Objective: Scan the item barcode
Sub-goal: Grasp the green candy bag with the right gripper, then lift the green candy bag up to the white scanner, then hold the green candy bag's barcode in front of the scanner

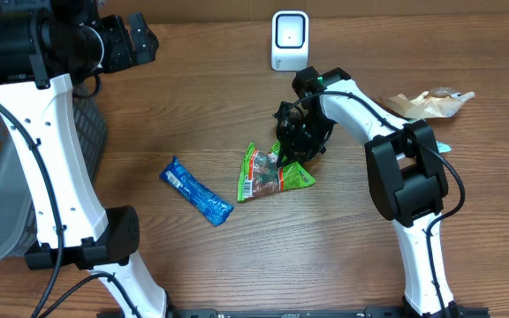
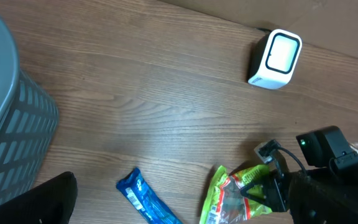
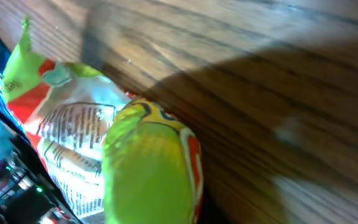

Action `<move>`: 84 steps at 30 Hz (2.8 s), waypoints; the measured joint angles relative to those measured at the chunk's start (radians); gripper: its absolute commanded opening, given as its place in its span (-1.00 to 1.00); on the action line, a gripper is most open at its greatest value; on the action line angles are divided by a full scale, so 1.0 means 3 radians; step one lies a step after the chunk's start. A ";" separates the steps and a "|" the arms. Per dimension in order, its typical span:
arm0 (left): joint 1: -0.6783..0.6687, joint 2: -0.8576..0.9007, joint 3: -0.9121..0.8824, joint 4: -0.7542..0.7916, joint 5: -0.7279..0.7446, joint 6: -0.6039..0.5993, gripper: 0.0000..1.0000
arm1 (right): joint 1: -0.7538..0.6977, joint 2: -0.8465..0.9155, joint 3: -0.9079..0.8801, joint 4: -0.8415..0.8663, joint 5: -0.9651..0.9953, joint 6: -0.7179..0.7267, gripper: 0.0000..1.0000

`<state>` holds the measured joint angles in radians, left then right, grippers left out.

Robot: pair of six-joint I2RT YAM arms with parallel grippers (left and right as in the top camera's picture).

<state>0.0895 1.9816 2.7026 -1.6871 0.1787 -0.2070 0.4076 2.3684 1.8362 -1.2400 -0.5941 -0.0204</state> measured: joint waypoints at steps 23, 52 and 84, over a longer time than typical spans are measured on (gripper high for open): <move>0.0000 0.0000 0.0000 -0.0001 0.0001 0.0000 1.00 | -0.1039 -0.0785 0.1439 -0.0759 -0.1474 0.0149 -0.93; 0.0000 0.0000 0.0000 0.0000 0.0001 0.0000 0.99 | -0.0221 -0.0636 0.1433 0.1400 0.2243 0.0768 -0.92; 0.0000 0.0000 0.0000 -0.0001 0.0000 0.0000 0.99 | 0.0374 0.0070 0.1429 0.2655 0.4092 -0.0827 -0.92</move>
<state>0.0895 1.9816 2.7026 -1.6875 0.1787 -0.2070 0.5198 2.3894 2.2650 -0.4435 0.6334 -0.2684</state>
